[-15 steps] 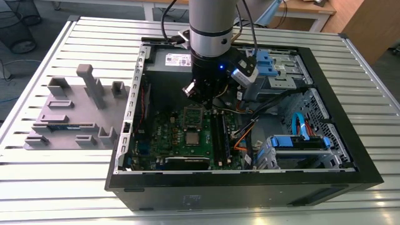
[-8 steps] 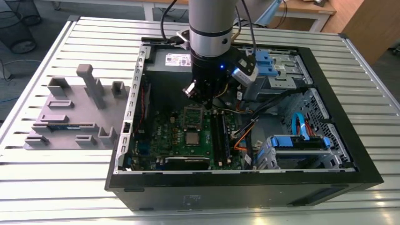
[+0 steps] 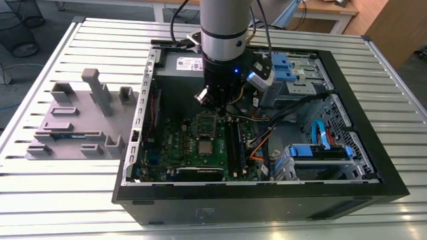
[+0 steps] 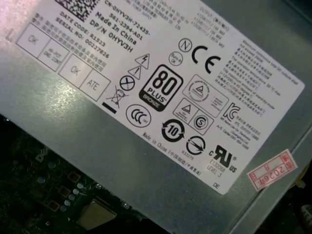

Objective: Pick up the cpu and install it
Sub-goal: 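Close the cpu cover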

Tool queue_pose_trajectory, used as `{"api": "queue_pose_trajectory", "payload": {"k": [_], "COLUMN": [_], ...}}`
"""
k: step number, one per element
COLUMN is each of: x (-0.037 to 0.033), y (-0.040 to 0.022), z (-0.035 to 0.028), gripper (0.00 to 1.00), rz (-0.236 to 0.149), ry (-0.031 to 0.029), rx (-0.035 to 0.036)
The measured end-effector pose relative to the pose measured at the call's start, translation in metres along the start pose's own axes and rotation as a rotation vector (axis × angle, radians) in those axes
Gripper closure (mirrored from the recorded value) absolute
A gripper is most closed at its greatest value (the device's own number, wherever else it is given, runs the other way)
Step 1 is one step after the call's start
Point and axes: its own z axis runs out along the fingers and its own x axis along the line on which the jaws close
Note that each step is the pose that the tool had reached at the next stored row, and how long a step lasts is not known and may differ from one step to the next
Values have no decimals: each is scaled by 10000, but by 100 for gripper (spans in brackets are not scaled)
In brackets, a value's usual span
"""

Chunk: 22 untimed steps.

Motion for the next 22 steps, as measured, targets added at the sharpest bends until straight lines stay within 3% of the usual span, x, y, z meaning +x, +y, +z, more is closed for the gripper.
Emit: {"api": "queue_pose_trajectory", "payload": {"k": [8, 22], "x": [-2, 2], "y": [-3, -1], "z": [-47, -58], "gripper": [89, 89], "rz": [-24, -241], "ry": [1, 71], "rx": [1, 110]}}
